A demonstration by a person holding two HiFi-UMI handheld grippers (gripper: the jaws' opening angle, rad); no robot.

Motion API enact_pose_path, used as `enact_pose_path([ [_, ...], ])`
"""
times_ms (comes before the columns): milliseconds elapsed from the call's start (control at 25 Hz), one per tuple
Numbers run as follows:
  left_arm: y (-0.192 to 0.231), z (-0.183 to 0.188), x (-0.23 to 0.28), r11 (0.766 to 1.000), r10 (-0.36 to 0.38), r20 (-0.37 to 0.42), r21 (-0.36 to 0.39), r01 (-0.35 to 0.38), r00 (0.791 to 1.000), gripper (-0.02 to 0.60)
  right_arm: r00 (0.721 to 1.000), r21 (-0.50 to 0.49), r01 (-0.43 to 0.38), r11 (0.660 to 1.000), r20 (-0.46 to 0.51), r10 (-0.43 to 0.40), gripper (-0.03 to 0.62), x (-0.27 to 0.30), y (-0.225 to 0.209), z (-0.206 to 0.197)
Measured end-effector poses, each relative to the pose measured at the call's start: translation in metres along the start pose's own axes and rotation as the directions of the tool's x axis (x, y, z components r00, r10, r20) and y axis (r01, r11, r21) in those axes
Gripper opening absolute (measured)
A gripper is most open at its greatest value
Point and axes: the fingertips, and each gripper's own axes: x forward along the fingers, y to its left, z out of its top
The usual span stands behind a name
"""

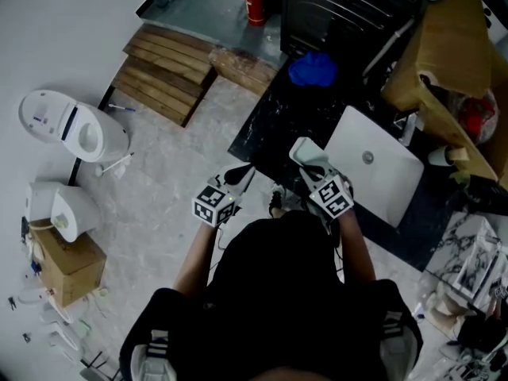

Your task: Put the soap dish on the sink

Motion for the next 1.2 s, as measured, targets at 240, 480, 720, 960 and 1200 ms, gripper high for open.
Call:
enact_pose_path([
  [240, 0.011, 0.005, 0.006, 1.0, 0.015, -0.002, -0.004, -0.015, 1.0, 0.0, 1.0, -0.014, -0.013, 1.0, -0.016, 0.013, -0.003, 0.01, -0.013, 0.002],
  [480, 0.021, 0.01, 0.013, 1.0, 0.025, -0.007, -0.004, -0.025, 1.0, 0.0, 0.997, -0.074, -0.026, 0.997, -0.069, 0.021, -0.003, 0.024, -0.02, -0.004],
  [720, 0.027, 0.009, 0.021, 1.0, 0.029, -0.027, -0.009, -0.029, 0.999, 0.0, 0.995, -0.082, -0.038, 0.996, -0.09, 0.031, -0.003, 0.036, -0.029, -0.011],
  [960, 0.03, 0.016, 0.031, 1.0, 0.022, -0.039, 0.014, -0.022, 0.999, 0.0, 0.993, -0.119, -0.065, 0.991, -0.103, 0.053, -0.002, 0.044, -0.031, -0.012],
  [1200, 0.036, 0.016, 0.031, 0.999, 0.04, -0.043, 0.016, -0.04, 0.998, 0.0, 0.99, -0.169, -0.088, 0.982, -0.126, 0.067, -0.002, 0.053, -0.032, -0.007],
])
